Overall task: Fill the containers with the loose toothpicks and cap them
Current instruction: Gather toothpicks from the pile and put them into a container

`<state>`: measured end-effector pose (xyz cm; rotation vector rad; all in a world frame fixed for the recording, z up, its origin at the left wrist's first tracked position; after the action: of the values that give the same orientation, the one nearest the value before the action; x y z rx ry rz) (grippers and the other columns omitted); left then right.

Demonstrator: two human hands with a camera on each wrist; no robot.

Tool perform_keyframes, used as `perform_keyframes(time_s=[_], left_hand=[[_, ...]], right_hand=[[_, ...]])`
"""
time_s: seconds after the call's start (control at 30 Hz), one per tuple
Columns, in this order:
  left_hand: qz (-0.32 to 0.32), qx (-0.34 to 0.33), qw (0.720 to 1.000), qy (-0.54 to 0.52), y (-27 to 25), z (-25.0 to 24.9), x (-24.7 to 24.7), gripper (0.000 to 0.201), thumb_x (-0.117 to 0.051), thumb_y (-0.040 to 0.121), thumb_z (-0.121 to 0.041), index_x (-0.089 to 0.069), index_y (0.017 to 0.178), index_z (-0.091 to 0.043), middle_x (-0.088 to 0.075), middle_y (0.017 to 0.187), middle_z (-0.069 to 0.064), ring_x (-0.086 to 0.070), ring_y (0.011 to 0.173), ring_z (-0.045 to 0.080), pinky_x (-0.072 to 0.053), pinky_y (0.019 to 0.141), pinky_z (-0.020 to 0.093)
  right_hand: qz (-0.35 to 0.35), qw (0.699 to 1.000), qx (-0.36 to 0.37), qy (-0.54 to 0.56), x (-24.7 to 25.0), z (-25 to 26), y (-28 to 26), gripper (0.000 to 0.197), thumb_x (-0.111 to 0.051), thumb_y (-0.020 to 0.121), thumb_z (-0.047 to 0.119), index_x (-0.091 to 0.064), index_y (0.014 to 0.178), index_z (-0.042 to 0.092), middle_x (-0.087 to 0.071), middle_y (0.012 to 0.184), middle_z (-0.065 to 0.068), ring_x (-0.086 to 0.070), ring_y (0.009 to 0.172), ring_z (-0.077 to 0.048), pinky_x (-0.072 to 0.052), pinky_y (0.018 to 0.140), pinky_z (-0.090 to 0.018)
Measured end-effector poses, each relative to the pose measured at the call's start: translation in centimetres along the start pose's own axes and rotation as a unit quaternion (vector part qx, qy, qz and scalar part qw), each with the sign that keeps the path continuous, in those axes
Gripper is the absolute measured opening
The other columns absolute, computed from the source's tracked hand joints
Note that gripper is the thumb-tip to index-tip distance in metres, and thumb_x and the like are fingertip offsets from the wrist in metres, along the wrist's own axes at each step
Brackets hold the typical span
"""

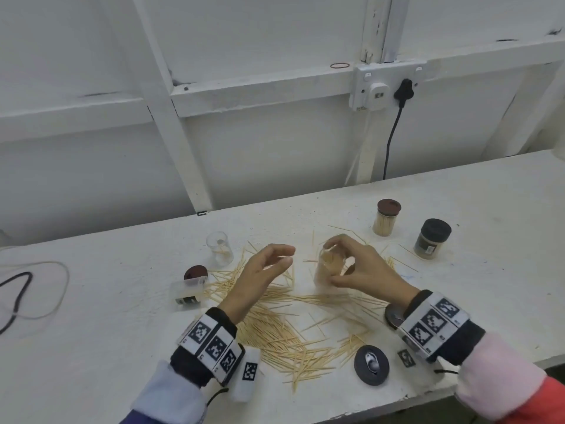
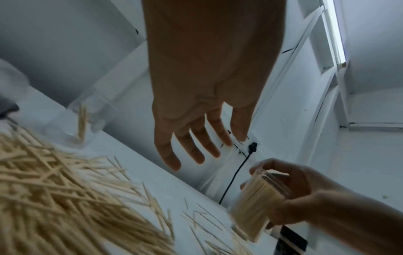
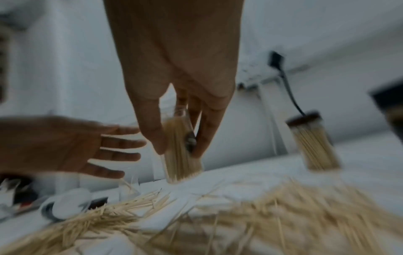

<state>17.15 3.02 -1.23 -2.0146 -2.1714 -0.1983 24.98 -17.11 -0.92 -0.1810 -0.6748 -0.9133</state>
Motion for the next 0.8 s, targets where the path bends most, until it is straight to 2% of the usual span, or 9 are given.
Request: perform_keyframes(time_s=[0.07, 0.17, 0.23, 0.33, 0.43, 0.53, 0.63, 0.73, 0.8], left_hand=[[-0.004, -0.006, 1.000, 0.013, -0.6, 0.2, 0.7, 0.018, -0.061, 0.095, -0.027, -0.066, 0.113, -0.026, -0.065, 0.118, -0.016, -0.057, 0.112, 0.000, -0.043, 0.097, 0.027], [0.005, -0.017, 0.999, 0.050, -1.6, 0.6, 1.4, 0.022, -0.066, 0.091, -0.029, -0.064, 0.114, -0.029, -0.064, 0.118, -0.019, -0.054, 0.116, 0.000, -0.043, 0.101, 0.033], [0.005, -0.023, 0.997, 0.074, -2.0, 1.0, 1.6, 0.035, -0.069, 0.085, -0.034, -0.061, 0.119, -0.031, -0.062, 0.120, -0.021, -0.052, 0.118, -0.002, -0.042, 0.104, 0.034], [-0.003, -0.041, 0.993, 0.111, -2.5, 1.4, 1.5, 0.063, -0.076, 0.075, -0.046, -0.049, 0.132, -0.036, -0.057, 0.128, -0.021, -0.047, 0.123, -0.005, -0.039, 0.104, 0.027], [-0.005, -0.048, 0.991, 0.126, -2.7, 1.8, 1.3, 0.081, -0.083, 0.074, -0.038, -0.038, 0.141, -0.038, -0.051, 0.136, -0.020, -0.043, 0.128, -0.005, -0.036, 0.107, 0.024], [-0.011, -0.080, 0.990, 0.118, -2.6, 1.7, 1.7, 0.073, -0.076, 0.082, -0.034, -0.038, 0.144, -0.035, -0.052, 0.138, -0.018, -0.047, 0.129, 0.002, -0.040, 0.108, 0.031], [-0.025, -0.089, 0.989, 0.115, -2.6, 1.8, 2.8, 0.065, -0.070, 0.085, -0.034, -0.041, 0.144, -0.037, -0.054, 0.137, -0.017, -0.050, 0.127, 0.007, -0.043, 0.107, 0.038], [-0.020, -0.078, 0.990, 0.120, -2.4, 2.4, 3.5, 0.067, -0.070, 0.084, -0.025, -0.041, 0.143, -0.038, -0.058, 0.133, -0.011, -0.053, 0.123, 0.016, -0.043, 0.105, 0.045], [-0.013, -0.078, 0.990, 0.118, -2.4, 2.6, 3.7, 0.066, -0.069, 0.085, -0.025, -0.042, 0.143, -0.039, -0.058, 0.132, -0.011, -0.054, 0.121, 0.016, -0.043, 0.104, 0.042]], right_hand=[[0.011, 1.000, 0.007, -0.014, -0.2, 0.6, 0.5, 0.053, -0.077, 0.065, 0.012, -0.054, 0.107, 0.034, -0.066, 0.103, 0.013, -0.061, 0.095, -0.009, -0.056, 0.071, -0.034], [0.043, 0.999, 0.017, 0.008, -1.0, 2.0, 1.2, 0.050, -0.080, 0.063, 0.009, -0.058, 0.103, 0.031, -0.067, 0.100, 0.014, -0.061, 0.098, -0.006, -0.054, 0.074, -0.025], [0.043, 0.999, 0.019, 0.005, -1.5, 2.9, 1.8, 0.051, -0.082, 0.062, 0.007, -0.059, 0.100, 0.031, -0.068, 0.099, 0.014, -0.062, 0.097, -0.003, -0.054, 0.074, -0.026], [0.057, 0.998, 0.036, 0.009, -2.7, 4.3, 2.7, 0.050, -0.083, 0.062, 0.009, -0.059, 0.101, 0.028, -0.069, 0.097, 0.009, -0.063, 0.096, -0.005, -0.057, 0.073, -0.030], [0.085, 0.994, 0.060, 0.029, -4.2, 5.8, 3.2, 0.050, -0.084, 0.064, 0.012, -0.059, 0.104, 0.026, -0.070, 0.097, 0.008, -0.063, 0.098, -0.007, -0.058, 0.071, -0.030], [0.116, 0.989, 0.072, 0.055, -5.7, 7.1, 3.7, 0.051, -0.087, 0.066, 0.017, -0.060, 0.109, 0.022, -0.070, 0.100, 0.006, -0.061, 0.101, -0.005, -0.058, 0.073, -0.028], [0.161, 0.980, 0.063, 0.098, -6.3, 7.9, 4.2, 0.043, -0.081, 0.077, 0.032, -0.064, 0.115, 0.023, -0.069, 0.109, 0.010, -0.061, 0.106, -0.003, -0.054, 0.086, -0.022], [0.199, 0.961, 0.016, 0.189, -6.6, 7.7, 4.8, 0.027, -0.061, 0.094, 0.028, -0.066, 0.118, 0.016, -0.071, 0.112, 0.001, -0.066, 0.106, -0.013, -0.056, 0.089, -0.033], [0.191, 0.960, 0.009, 0.203, -6.8, 7.5, 5.4, 0.022, -0.060, 0.096, 0.017, -0.066, 0.116, 0.009, -0.072, 0.109, -0.006, -0.068, 0.103, -0.018, -0.058, 0.086, -0.039]])
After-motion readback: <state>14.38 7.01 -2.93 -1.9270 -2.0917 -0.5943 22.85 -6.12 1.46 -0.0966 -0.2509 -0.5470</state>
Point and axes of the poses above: each hand's wrist, its own y-axis towards the middle knuckle, its own x-axis out of the back of the hand, z = x × y, the point moved 5 cm from there along y, towards the middle knuckle
